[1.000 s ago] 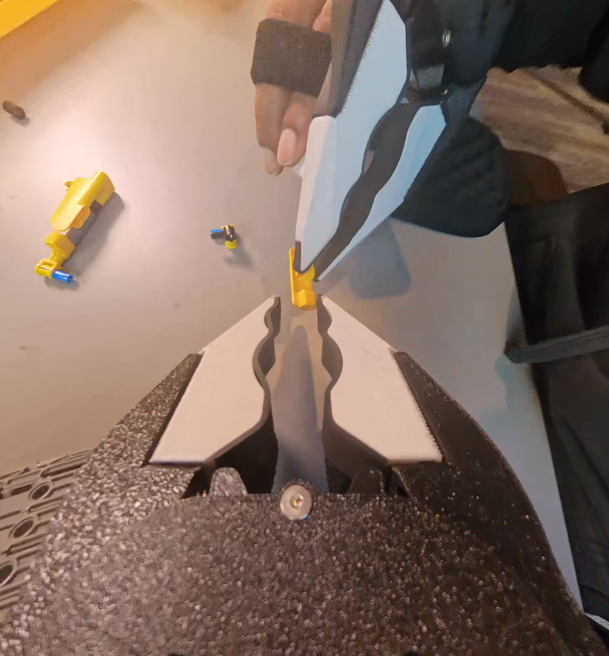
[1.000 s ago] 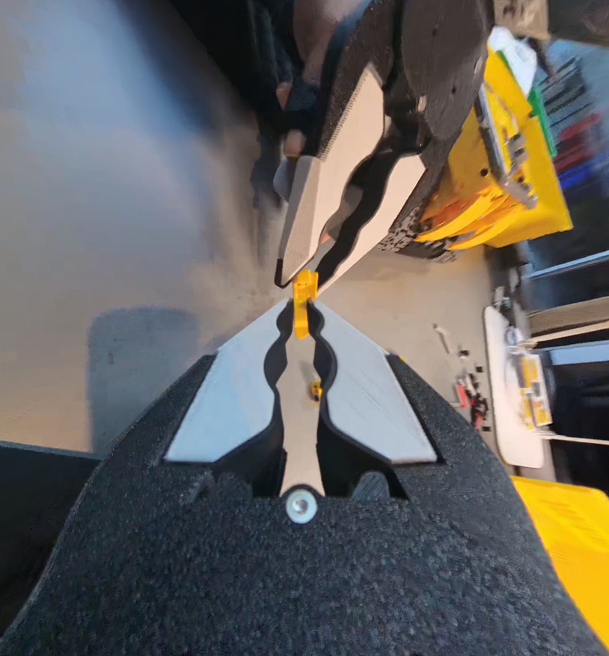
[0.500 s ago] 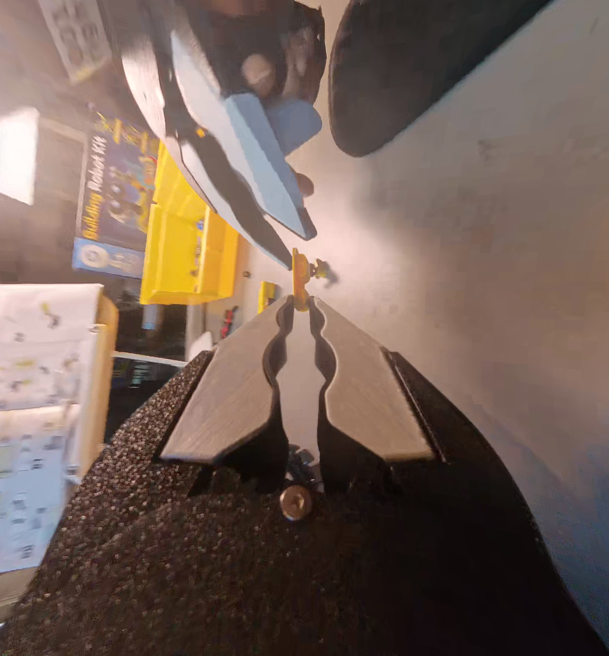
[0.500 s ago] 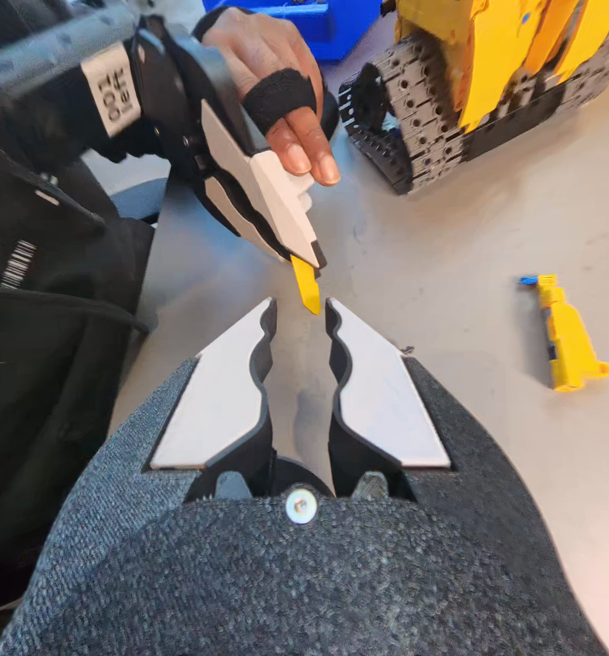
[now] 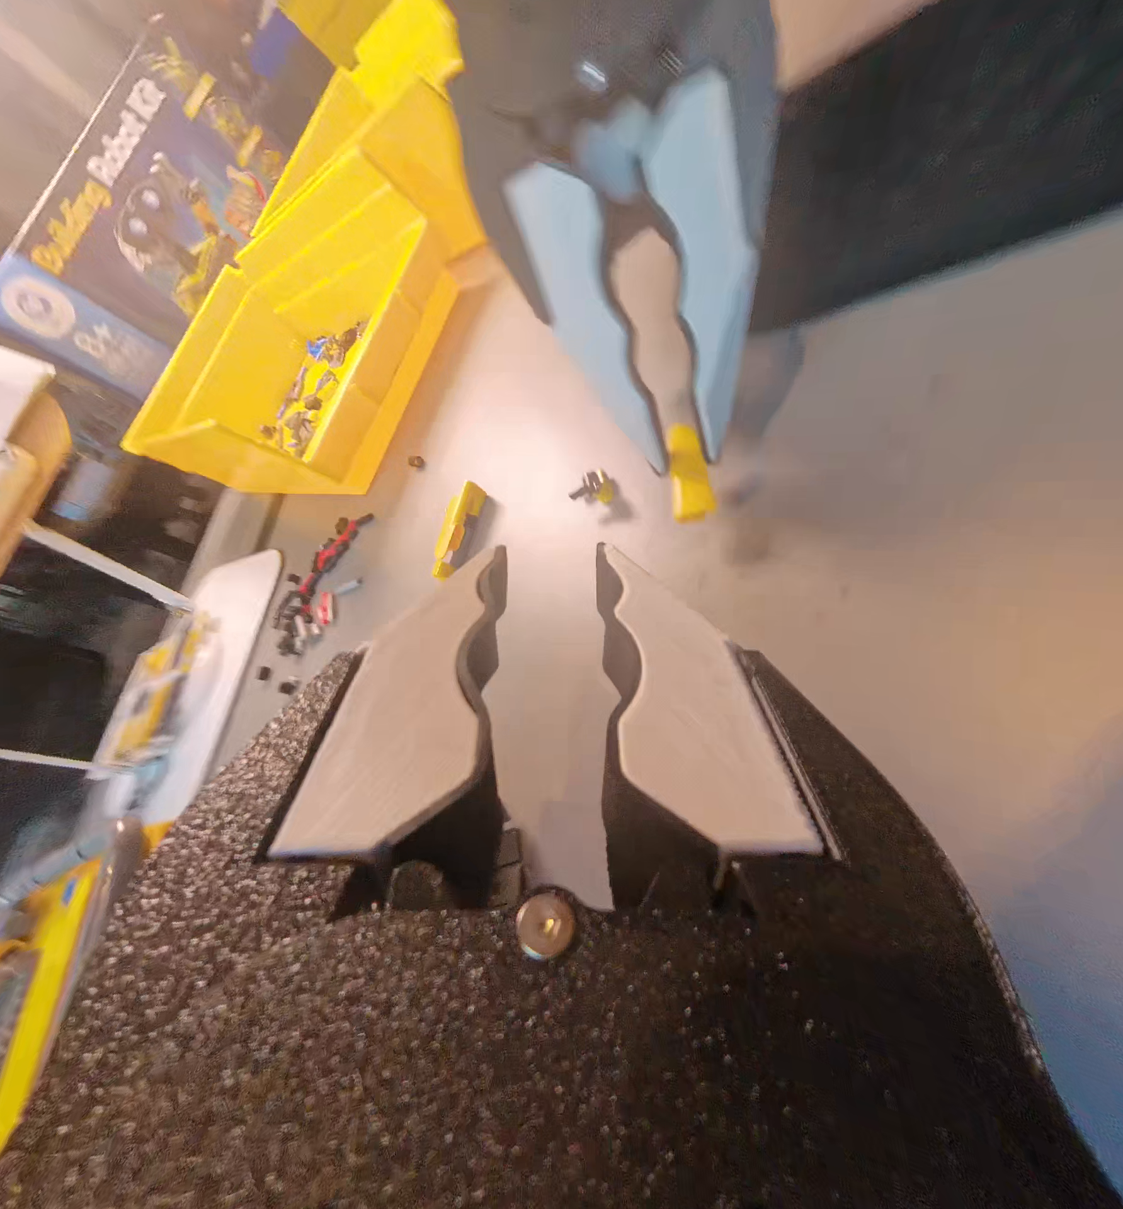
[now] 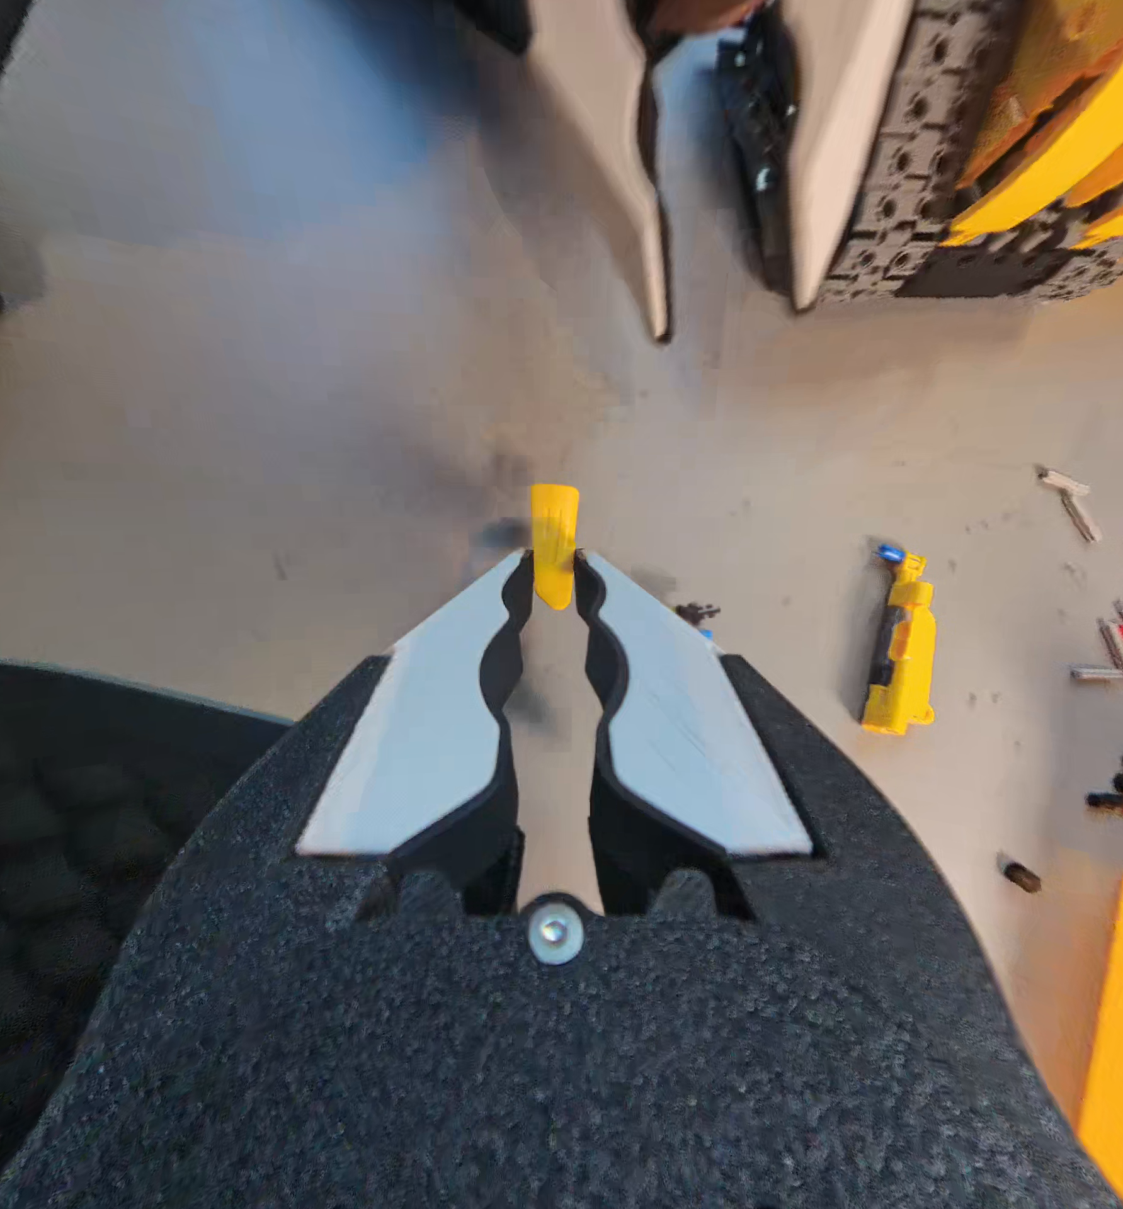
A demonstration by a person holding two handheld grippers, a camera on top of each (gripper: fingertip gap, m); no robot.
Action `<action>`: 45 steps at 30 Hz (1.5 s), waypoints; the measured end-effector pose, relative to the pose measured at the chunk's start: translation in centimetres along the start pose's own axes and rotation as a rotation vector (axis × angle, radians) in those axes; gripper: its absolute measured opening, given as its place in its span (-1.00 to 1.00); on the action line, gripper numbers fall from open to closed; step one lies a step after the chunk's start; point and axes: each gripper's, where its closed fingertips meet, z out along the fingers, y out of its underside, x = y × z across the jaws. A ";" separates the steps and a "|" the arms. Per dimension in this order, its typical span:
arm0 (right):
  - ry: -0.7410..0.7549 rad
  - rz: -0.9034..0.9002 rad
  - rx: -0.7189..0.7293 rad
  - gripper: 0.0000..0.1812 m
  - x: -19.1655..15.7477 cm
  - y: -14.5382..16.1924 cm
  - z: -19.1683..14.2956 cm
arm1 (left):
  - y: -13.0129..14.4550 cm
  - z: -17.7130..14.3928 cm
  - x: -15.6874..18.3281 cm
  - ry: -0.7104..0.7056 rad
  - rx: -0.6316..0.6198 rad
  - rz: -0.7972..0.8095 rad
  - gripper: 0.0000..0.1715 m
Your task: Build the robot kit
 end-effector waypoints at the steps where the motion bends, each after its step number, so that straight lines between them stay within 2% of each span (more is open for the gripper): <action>1: -0.007 -0.011 -0.023 -0.86 -0.4 0.4 0.2 | -0.5 -0.5 -0.6 0.014 0.047 -0.098 -0.69; 4: -0.020 0.007 -0.024 -0.85 -0.6 0.7 0.4 | -1.9 -1.7 -2.1 0.048 0.175 -0.334 -0.68; 7: -0.068 0.087 0.020 -0.75 -0.5 0.1 -0.2 | -1.9 -2.3 -3.0 0.054 0.214 -0.451 -0.68; 9: -0.055 0.175 0.065 -0.76 0.9 -0.2 -1.2 | -1.7 -2.5 -3.3 0.055 0.216 -0.485 -0.68; 12: 0.027 0.257 0.054 -0.78 3.8 1.1 -1.8 | -1.2 -2.3 -3.2 0.060 0.196 -0.505 -0.68; 15: 0.039 0.252 -0.018 -0.78 4.3 2.6 -0.7 | -1.0 -2.0 -2.8 0.074 0.174 -0.503 -0.68; 18: 0.015 0.246 -0.005 -0.91 3.9 2.4 0.2 | -1.0 -1.9 -2.6 0.077 0.163 -0.497 -0.68; 20: 0.022 0.230 -0.001 -0.92 4.0 2.0 0.3 | -0.9 -1.9 -2.6 0.083 0.160 -0.501 -0.68; 23: 0.061 0.172 0.124 -0.92 4.3 -0.6 -0.3 | -0.9 -1.8 -2.4 0.108 0.156 -0.522 -0.69; 27: 0.301 -0.052 0.296 -0.92 5.7 -5.3 -2.7 | -1.9 -2.5 -2.8 0.170 0.232 -0.651 -0.68; 30: 0.483 -0.241 0.340 -0.92 5.8 -8.2 -4.0 | -2.9 -3.2 -3.3 0.244 0.331 -0.801 -0.67; 34: 0.631 -0.436 0.348 -0.92 5.0 -10.7 -4.4 | -4.4 -4.1 -3.7 0.341 0.449 -0.937 -0.66; 40: 0.673 -0.438 0.434 -0.92 4.5 -12.5 -5.0 | -5.8 -5.1 -3.2 0.441 0.532 -0.959 -0.78; 45: 0.713 -0.440 0.413 -0.92 5.0 -12.2 -4.7 | -5.6 -5.0 -3.4 0.387 0.513 -0.921 -0.85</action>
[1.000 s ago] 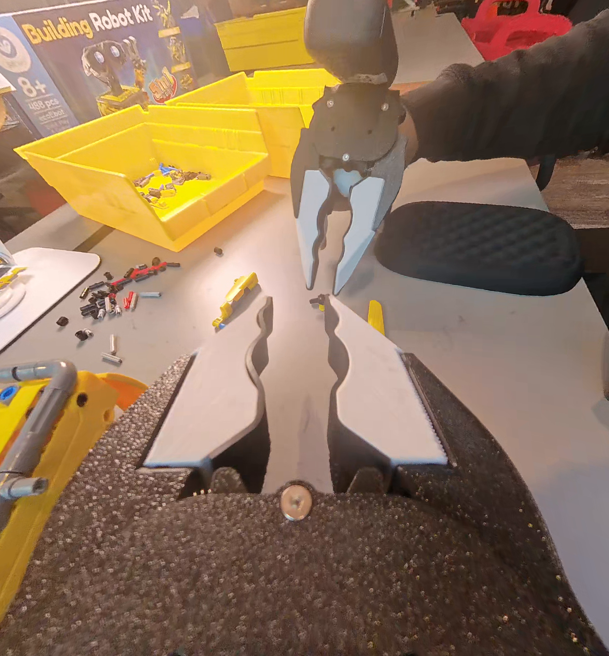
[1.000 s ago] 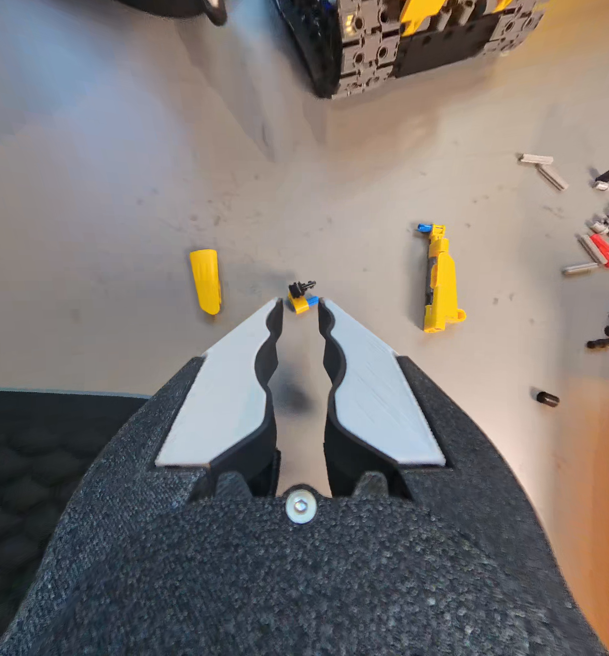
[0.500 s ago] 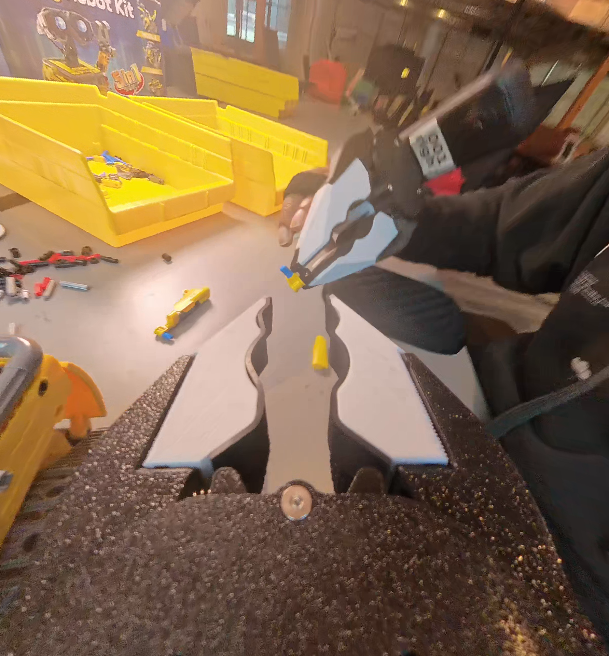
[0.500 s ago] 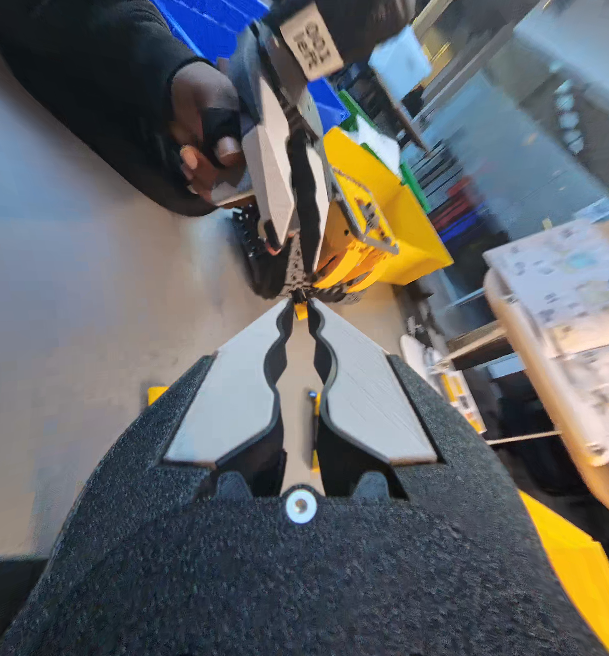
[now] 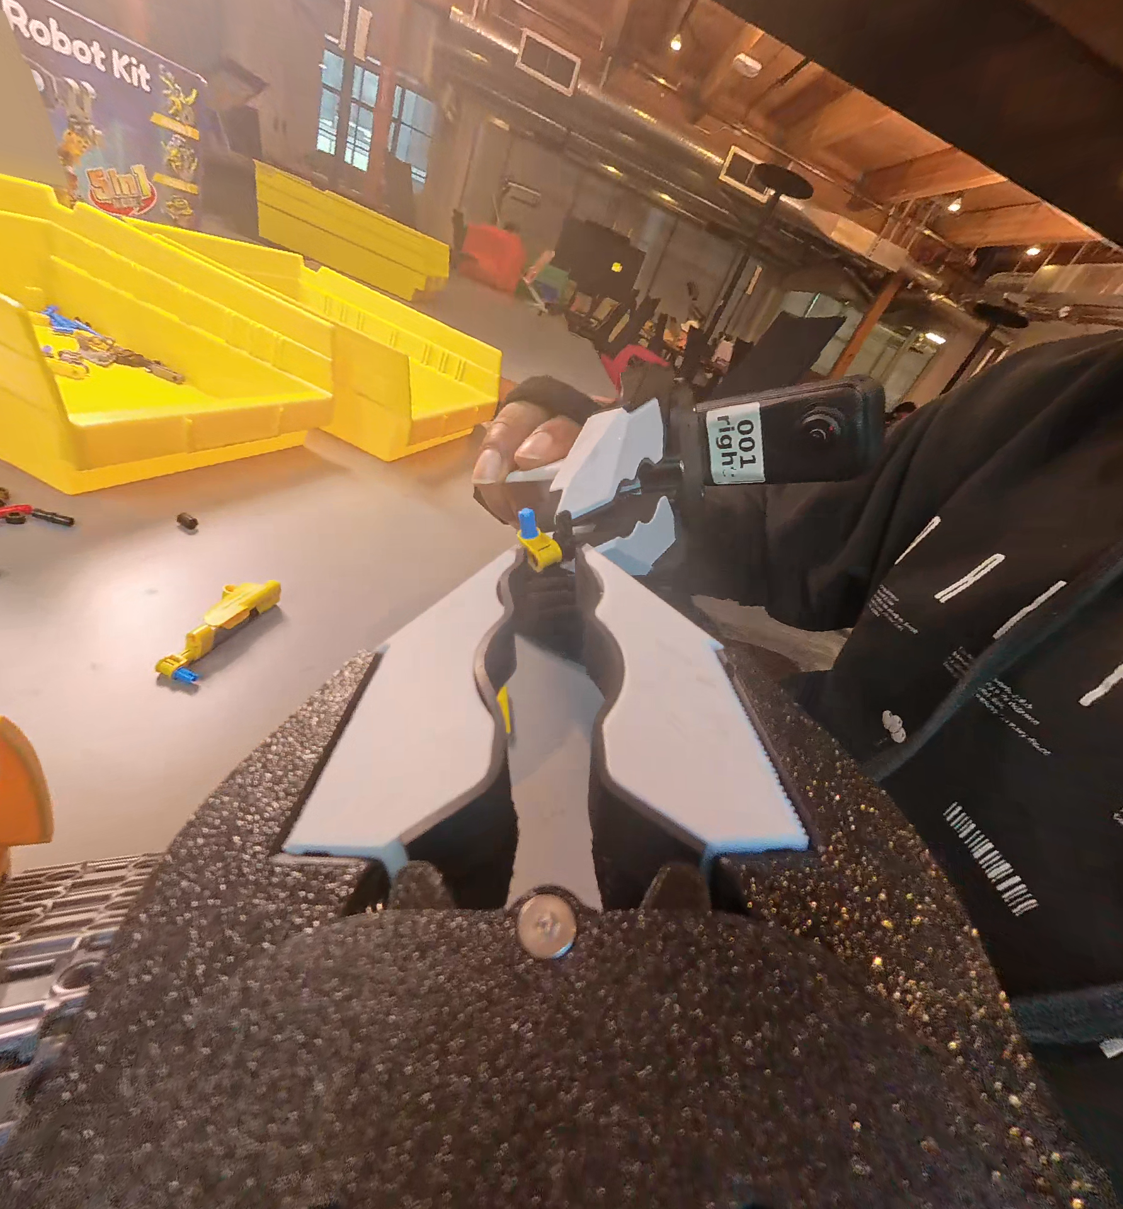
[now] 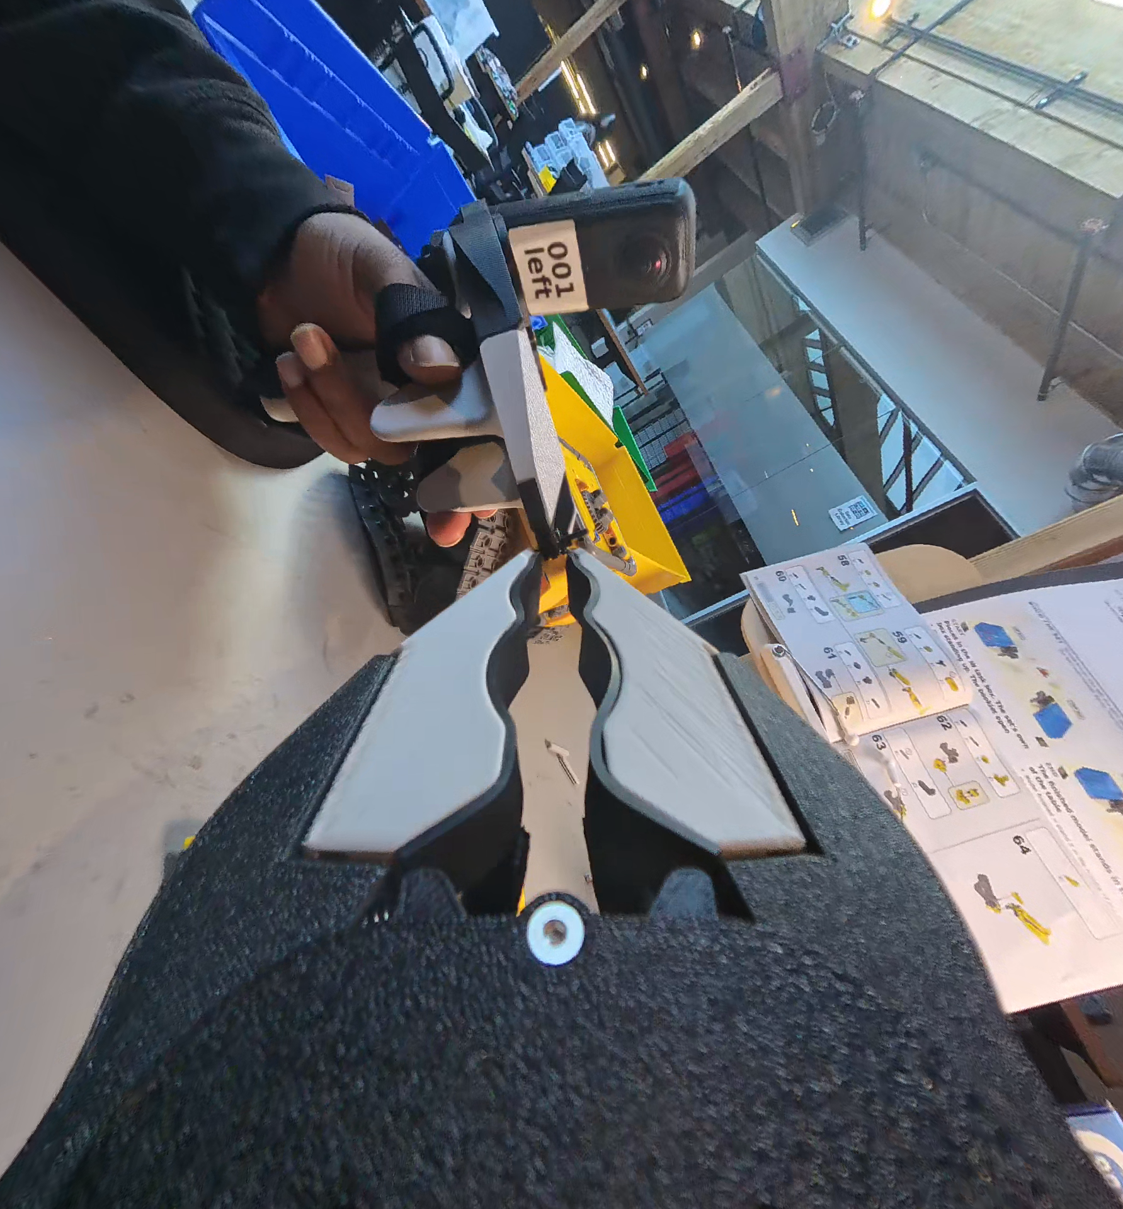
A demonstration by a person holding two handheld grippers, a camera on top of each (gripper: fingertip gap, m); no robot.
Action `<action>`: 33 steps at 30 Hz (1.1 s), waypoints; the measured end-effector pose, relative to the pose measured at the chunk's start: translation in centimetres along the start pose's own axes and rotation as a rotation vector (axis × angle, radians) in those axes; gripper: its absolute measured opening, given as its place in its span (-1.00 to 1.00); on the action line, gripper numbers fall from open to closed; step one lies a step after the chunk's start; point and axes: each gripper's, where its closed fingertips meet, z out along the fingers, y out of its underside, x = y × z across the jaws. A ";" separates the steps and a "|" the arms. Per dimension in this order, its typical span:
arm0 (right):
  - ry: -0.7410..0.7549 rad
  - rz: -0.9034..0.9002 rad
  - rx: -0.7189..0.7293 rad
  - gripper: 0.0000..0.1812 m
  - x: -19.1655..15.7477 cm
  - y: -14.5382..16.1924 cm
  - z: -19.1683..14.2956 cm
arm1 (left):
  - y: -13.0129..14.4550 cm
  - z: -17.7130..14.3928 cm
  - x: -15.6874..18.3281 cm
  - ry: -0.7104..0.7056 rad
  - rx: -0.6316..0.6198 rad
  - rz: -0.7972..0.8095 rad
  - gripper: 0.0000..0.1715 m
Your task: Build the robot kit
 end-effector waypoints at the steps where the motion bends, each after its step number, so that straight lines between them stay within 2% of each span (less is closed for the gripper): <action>1: 0.006 -0.001 0.000 -0.92 -0.1 0.1 0.0 | 0.1 0.0 -0.1 -0.008 -0.006 0.010 -0.86; 9: -0.018 0.056 -0.013 -0.90 -0.8 1.0 0.5 | 0.9 -0.2 -1.2 -0.099 -0.068 0.110 -0.88; 15: -0.100 0.167 -0.030 -0.84 -1.7 2.1 0.7 | 2.1 -0.5 -2.6 -0.227 -0.179 0.276 -0.89; 18: -0.171 0.204 -0.036 -0.79 -2.3 2.4 0.6 | 3.1 -0.3 -2.7 -0.231 -0.239 0.308 -0.89; 24: -0.247 0.121 -0.075 -0.81 -4.1 2.8 0.7 | 4.6 0.2 -2.5 -0.207 -0.313 0.305 -0.88; 29: -0.213 0.127 -0.066 -0.83 -3.7 2.8 0.8 | 4.3 0.1 -2.6 -0.208 -0.293 0.278 -0.89; 33: -0.162 0.234 -0.019 -0.85 -2.6 2.4 1.0 | 3.1 -0.1 -2.5 -0.184 -0.205 0.205 -0.89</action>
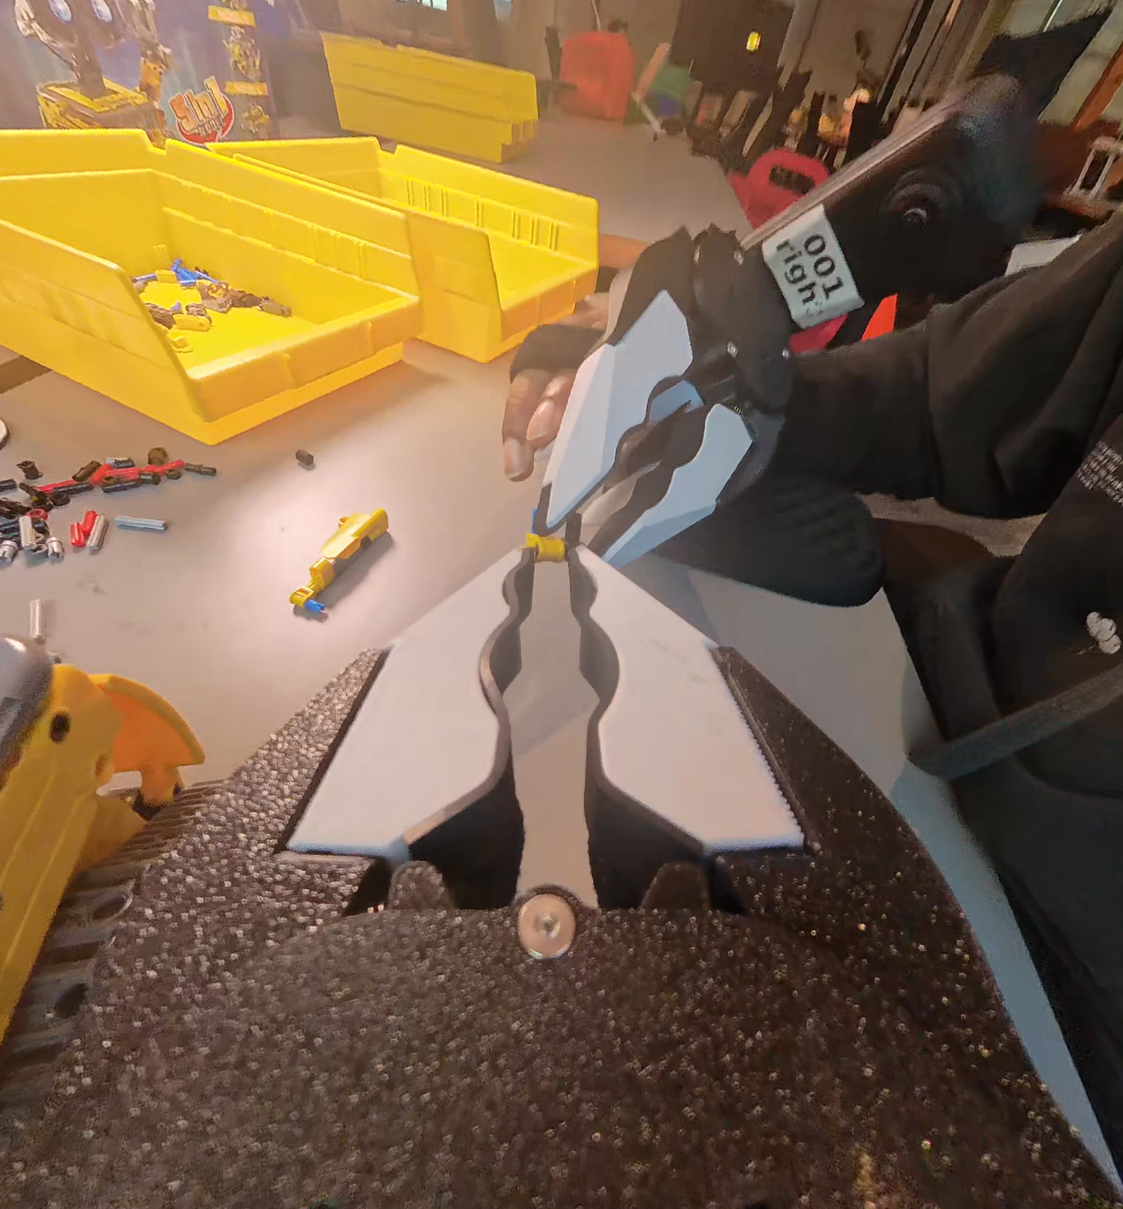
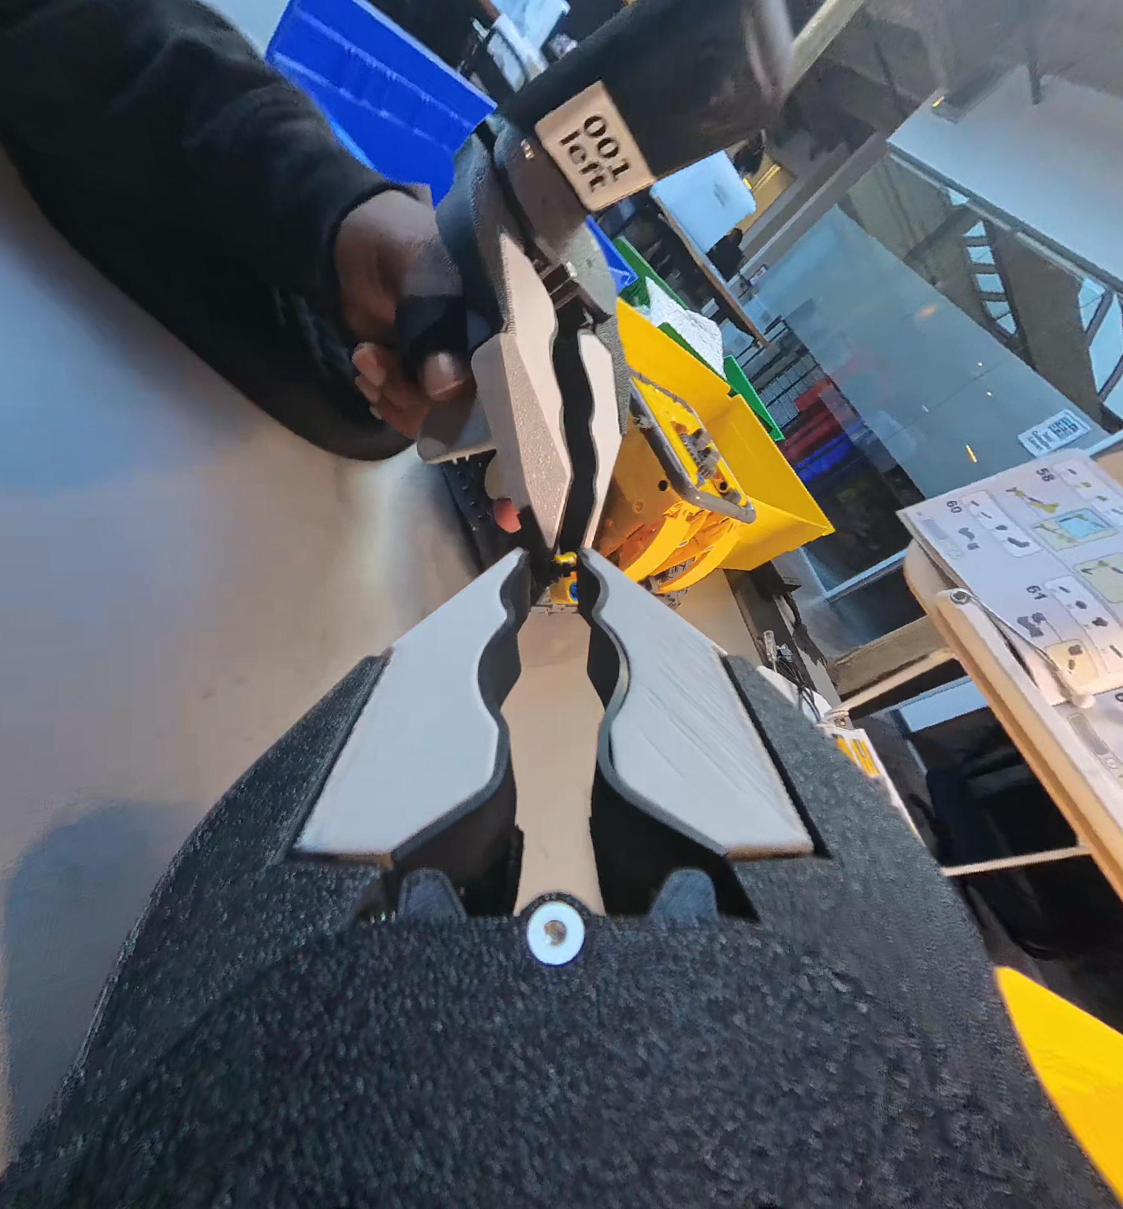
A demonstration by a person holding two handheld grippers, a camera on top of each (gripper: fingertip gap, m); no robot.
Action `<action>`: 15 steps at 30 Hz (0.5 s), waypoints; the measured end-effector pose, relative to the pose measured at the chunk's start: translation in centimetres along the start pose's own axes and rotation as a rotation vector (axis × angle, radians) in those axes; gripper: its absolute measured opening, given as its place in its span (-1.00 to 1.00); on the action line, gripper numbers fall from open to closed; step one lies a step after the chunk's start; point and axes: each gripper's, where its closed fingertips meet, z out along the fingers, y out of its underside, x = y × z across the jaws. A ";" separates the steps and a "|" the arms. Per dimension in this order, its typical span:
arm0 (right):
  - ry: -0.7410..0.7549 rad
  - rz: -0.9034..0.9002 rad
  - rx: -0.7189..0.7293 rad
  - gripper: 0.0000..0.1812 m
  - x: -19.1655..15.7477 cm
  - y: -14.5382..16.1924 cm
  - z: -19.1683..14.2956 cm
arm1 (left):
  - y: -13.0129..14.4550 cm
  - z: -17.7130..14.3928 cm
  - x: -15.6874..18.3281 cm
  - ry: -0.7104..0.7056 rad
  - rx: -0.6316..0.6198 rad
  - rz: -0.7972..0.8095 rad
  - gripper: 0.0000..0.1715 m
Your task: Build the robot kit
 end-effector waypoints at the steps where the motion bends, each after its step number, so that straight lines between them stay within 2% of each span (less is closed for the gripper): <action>1: 0.015 0.025 0.014 -0.85 0.4 -0.1 -0.1 | -0.4 -0.2 -0.1 0.003 0.029 -0.018 -0.91; 3: 0.058 0.067 0.042 -0.85 1.4 -0.4 -0.5 | -1.2 -0.7 -0.3 0.013 0.082 -0.050 -0.92; 7: 0.098 0.211 0.132 -0.85 3.0 -1.2 -1.4 | -2.1 -1.1 -0.5 0.042 0.149 -0.120 -0.82; 15: 0.078 0.299 0.217 -0.85 3.2 -2.7 -1.4 | -3.5 -0.7 0.6 0.132 0.241 -0.215 -0.76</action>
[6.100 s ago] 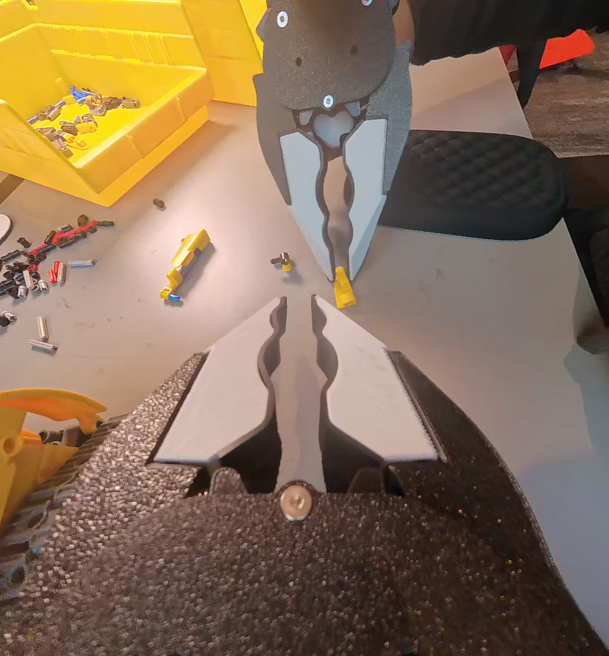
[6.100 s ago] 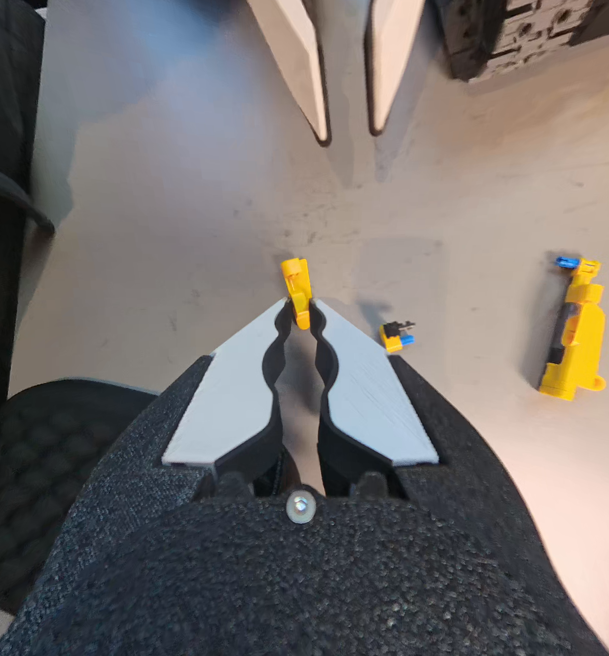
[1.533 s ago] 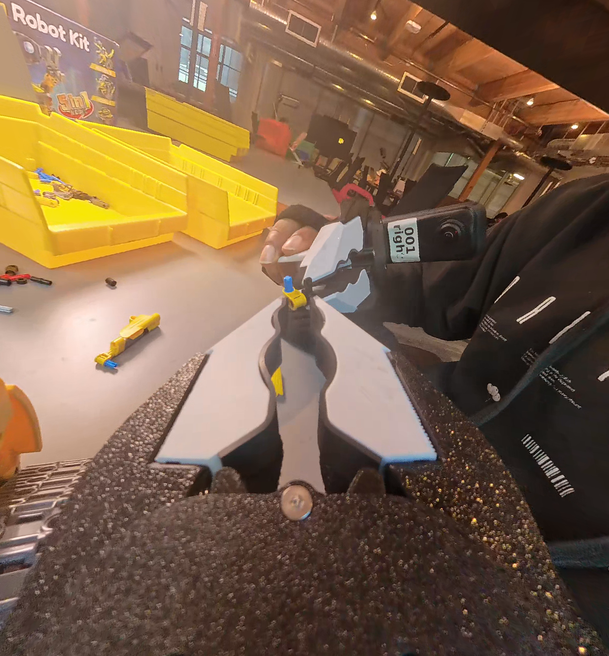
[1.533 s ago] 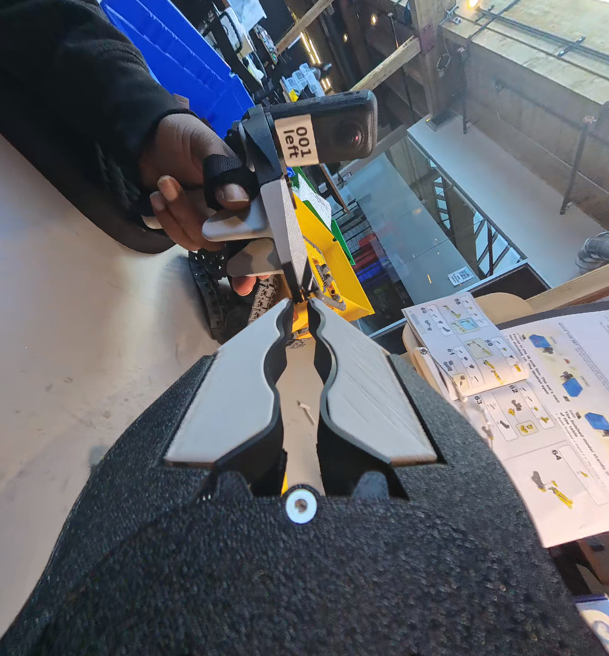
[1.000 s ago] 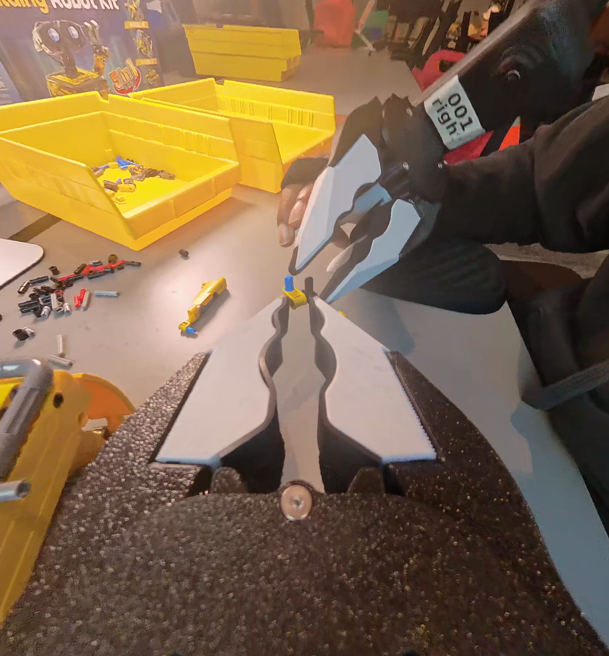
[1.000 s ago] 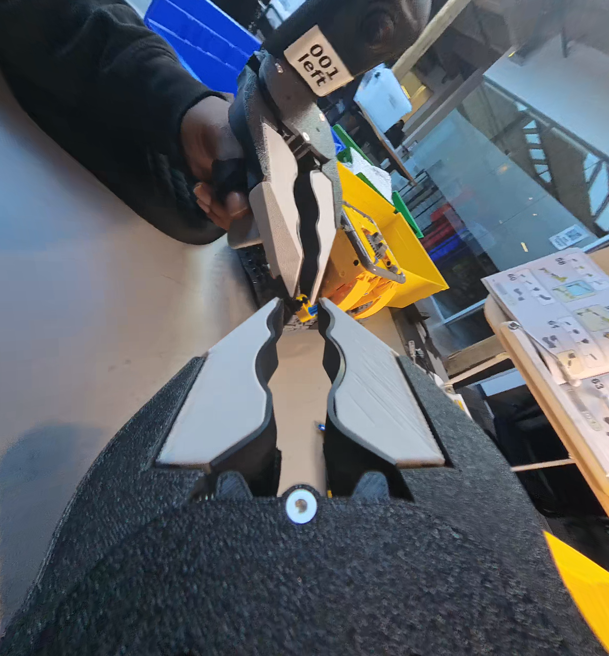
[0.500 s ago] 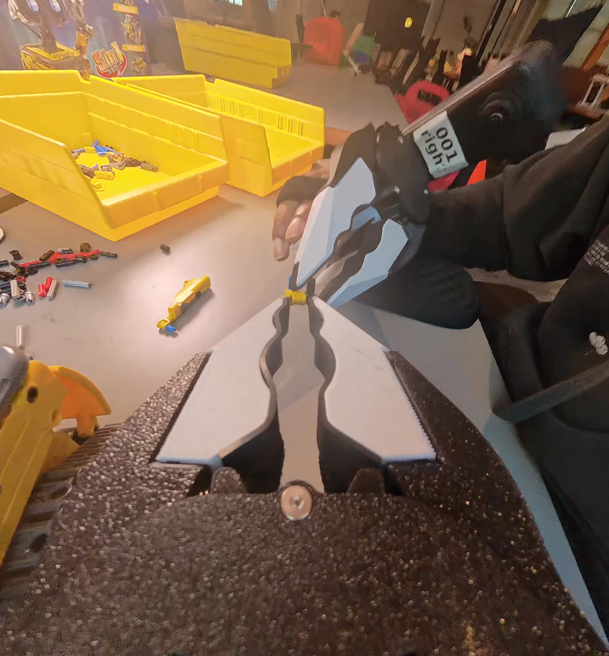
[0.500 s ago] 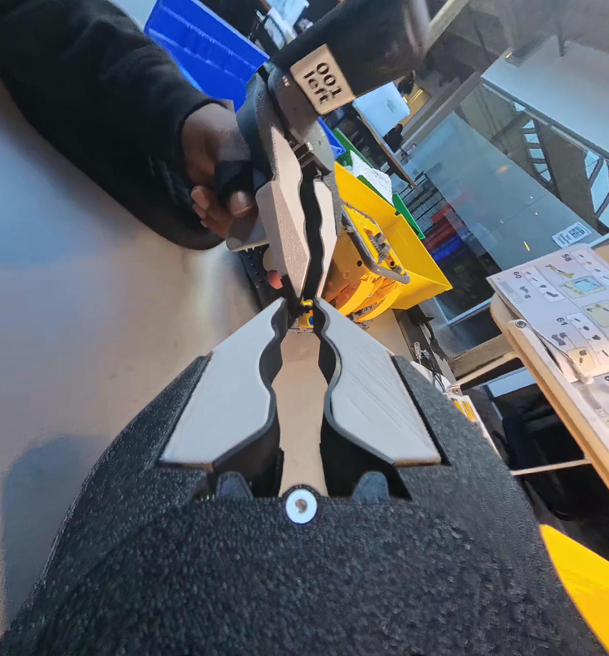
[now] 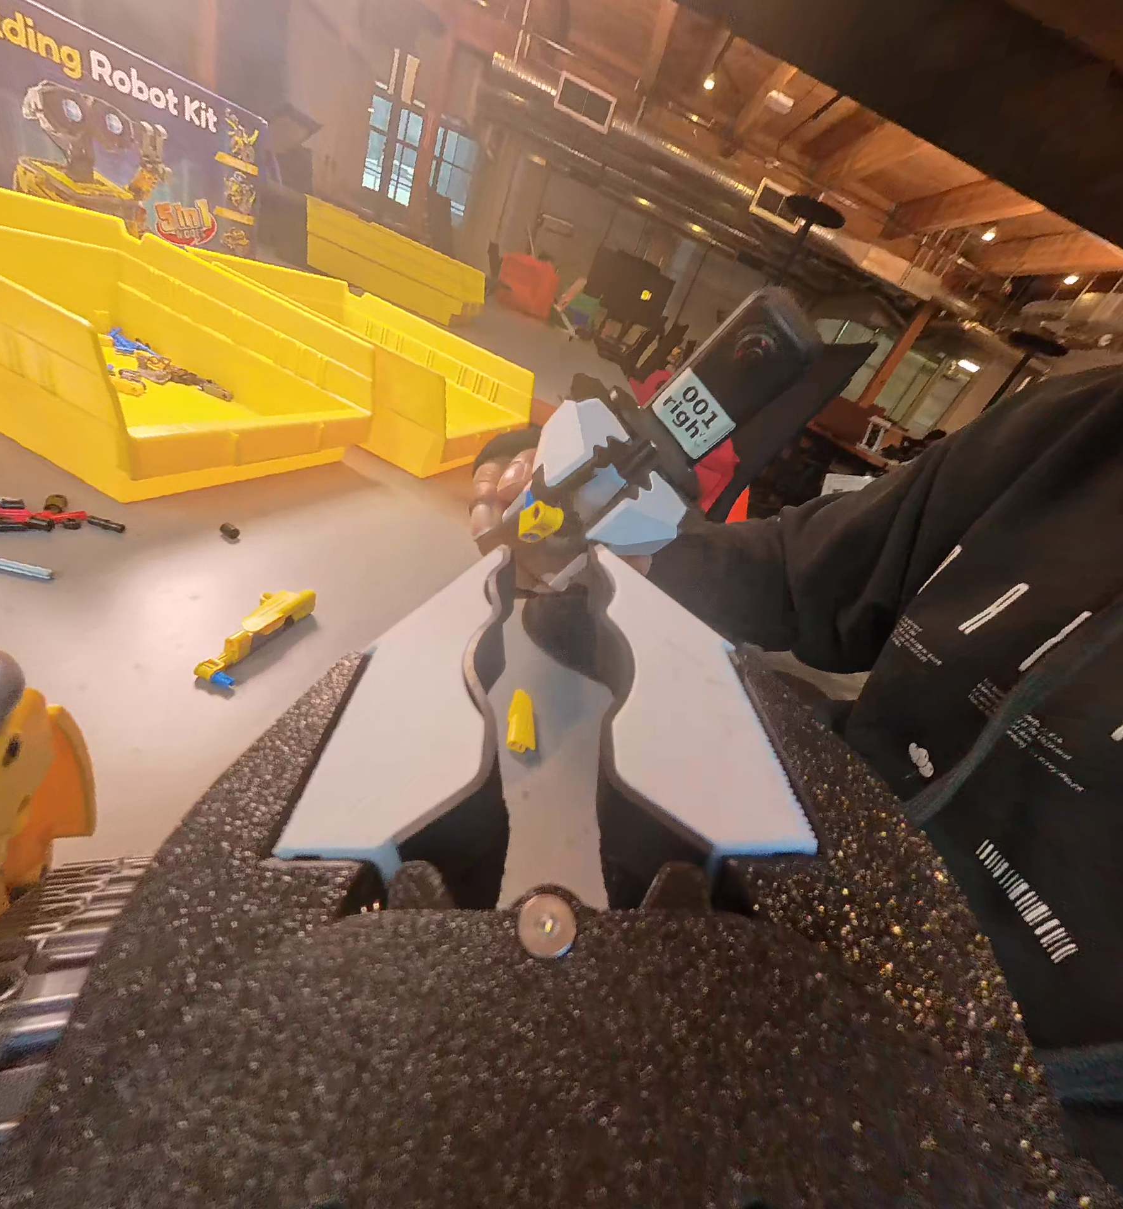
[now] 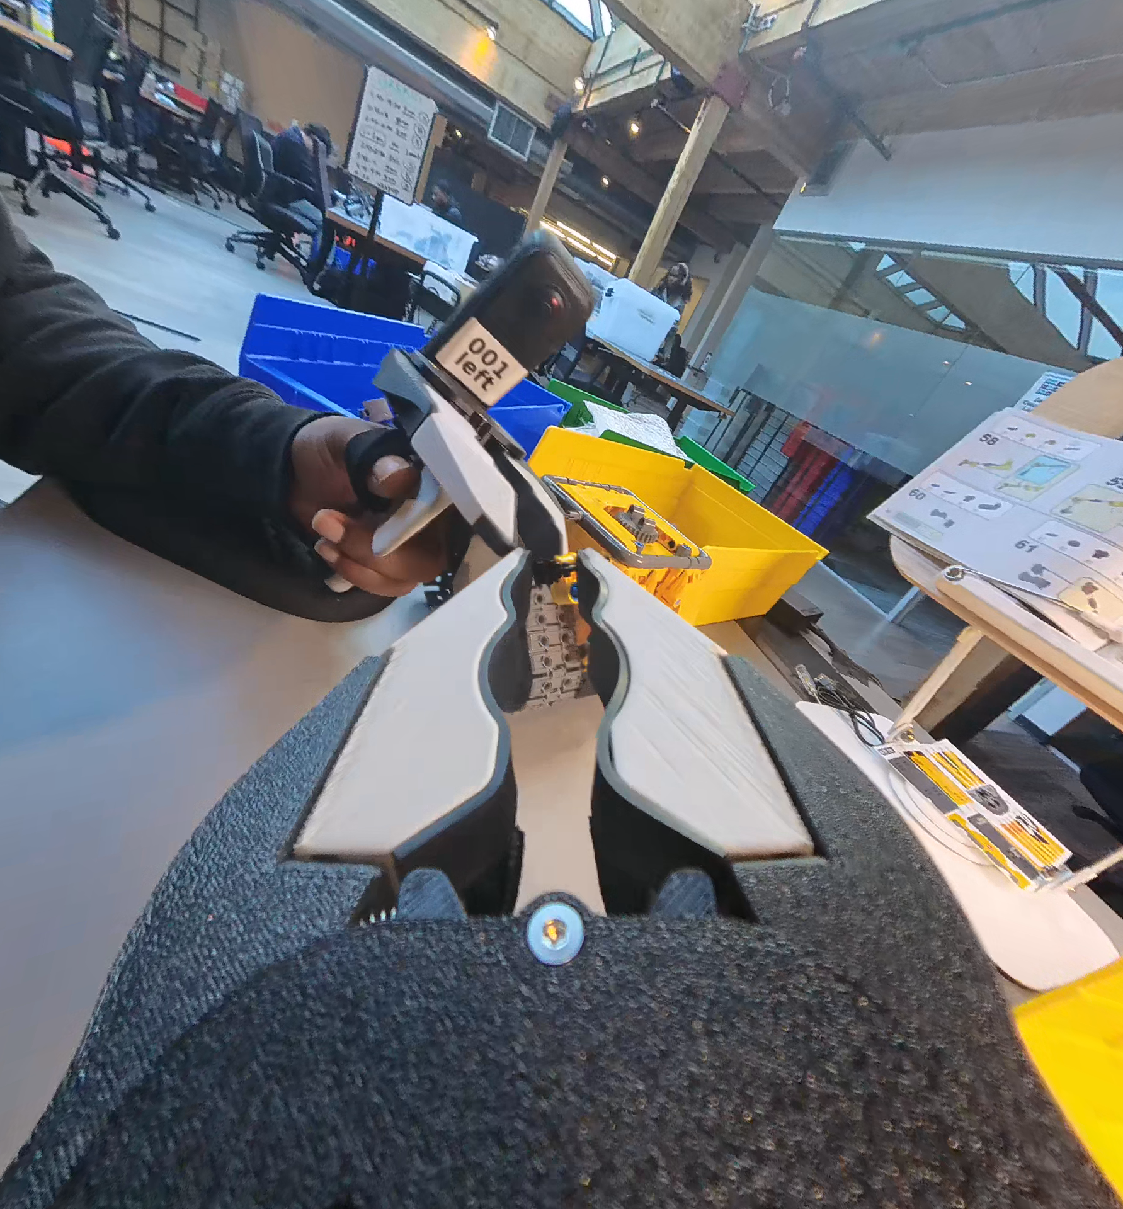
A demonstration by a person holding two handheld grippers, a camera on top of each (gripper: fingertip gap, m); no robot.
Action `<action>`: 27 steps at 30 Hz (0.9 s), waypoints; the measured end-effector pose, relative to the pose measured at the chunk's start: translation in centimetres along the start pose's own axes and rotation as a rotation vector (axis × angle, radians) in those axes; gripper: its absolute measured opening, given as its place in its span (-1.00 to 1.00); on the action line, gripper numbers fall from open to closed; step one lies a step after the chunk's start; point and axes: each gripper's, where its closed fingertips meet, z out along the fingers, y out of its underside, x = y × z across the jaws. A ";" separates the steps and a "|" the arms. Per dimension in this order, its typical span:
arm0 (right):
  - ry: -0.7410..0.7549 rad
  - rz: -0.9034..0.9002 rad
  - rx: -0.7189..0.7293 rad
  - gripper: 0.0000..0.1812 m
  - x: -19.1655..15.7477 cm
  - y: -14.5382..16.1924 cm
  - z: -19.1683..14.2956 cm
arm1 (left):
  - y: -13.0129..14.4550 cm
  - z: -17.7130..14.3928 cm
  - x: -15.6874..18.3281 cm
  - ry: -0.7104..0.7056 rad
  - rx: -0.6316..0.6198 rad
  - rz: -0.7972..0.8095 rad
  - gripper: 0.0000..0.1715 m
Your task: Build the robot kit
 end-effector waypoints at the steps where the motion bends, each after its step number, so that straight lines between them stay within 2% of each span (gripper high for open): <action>1: -0.007 -0.001 0.002 -0.85 -0.2 0.0 0.1 | -0.2 0.0 0.1 0.016 0.015 -0.020 -0.76; 7: -0.040 -0.027 0.011 -0.86 -1.3 -0.2 0.3 | -0.7 -0.1 0.7 0.092 0.053 -0.121 -0.76; 10: -0.052 -0.031 0.017 -0.85 -1.6 -0.4 0.4 | -0.2 0.0 1.2 0.122 0.030 -0.130 -0.81; 22: -0.086 -0.146 -0.073 -0.85 -2.4 1.0 0.2 | 1.1 -0.2 0.8 0.107 -0.063 -0.135 -0.84; 27: -0.105 -0.191 -0.129 -0.95 -2.7 1.9 -0.1 | 1.6 -0.2 0.2 0.091 -0.084 -0.173 -0.88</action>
